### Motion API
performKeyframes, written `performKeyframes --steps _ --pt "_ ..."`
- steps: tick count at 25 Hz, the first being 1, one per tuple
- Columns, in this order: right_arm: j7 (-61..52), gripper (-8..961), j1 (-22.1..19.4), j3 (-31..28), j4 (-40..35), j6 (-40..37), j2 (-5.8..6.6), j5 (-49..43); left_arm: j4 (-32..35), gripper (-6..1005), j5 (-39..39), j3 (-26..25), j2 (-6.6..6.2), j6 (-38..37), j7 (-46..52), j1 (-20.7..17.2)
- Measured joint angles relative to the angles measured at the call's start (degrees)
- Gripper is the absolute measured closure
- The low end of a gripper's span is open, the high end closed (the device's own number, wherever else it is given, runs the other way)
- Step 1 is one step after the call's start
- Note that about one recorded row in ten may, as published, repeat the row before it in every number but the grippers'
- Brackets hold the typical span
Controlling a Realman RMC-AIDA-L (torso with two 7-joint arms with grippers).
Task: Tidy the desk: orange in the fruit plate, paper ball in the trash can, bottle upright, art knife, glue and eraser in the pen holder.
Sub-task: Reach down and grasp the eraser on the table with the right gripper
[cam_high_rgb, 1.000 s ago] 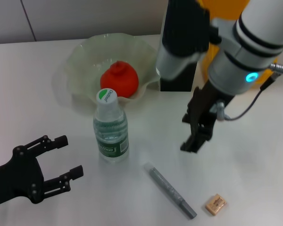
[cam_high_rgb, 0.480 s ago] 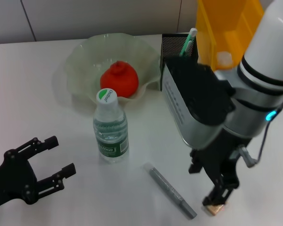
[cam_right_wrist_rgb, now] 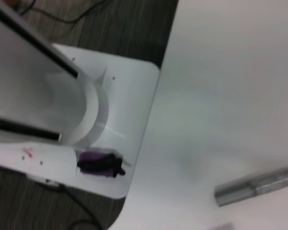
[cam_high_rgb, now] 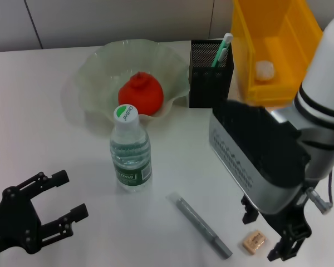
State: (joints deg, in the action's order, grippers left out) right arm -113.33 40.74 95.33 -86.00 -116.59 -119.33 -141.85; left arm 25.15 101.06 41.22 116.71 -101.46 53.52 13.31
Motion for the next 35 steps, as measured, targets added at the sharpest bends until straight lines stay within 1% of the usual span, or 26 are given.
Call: performKeyframes --steps 1,4,6,9,11,16,26,35 --pt "0.83 275 -0.46 1.40 -0.12 0.40 -0.05 -1.03 0.00 200 0.01 -0.01 0.21 -0.07 -0.01 0.01" --pt "1.22 275 -0.70 2.70 0.10 1.10 -0.06 -1.65 -0.01 200 0.02 0.00 0.39 -0.03 -0.03 0.02" --pt "1.34 275 -1.04 5.34 1.38 3.70 -0.07 -2.87 -0.31 200 -0.20 -0.08 0.57 0.13 -0.09 0.00" --pt "1.36 275 -1.31 7.02 2.20 5.34 -0.08 -3.79 -0.46 200 -0.27 -0.09 0.61 0.19 -0.23 0.01" --pt "1.20 275 -1.49 9.82 3.89 7.90 -0.12 -4.37 -0.46 200 -0.29 -0.09 0.65 0.43 -0.33 0.09" --pt "0.50 274 -1.45 12.64 6.11 10.54 -0.25 -4.52 -0.45 200 -0.32 -0.09 0.77 0.82 -0.44 0.12" --pt "-0.37 274 -0.91 14.16 8.72 14.16 -0.30 -4.72 -0.45 200 -0.35 -0.09 0.95 0.92 -0.53 -0.05" --pt "-1.33 274 -0.65 15.59 9.44 14.68 -0.29 -4.76 -0.45 200 -0.34 -0.70 0.98 0.92 -0.68 -0.09"
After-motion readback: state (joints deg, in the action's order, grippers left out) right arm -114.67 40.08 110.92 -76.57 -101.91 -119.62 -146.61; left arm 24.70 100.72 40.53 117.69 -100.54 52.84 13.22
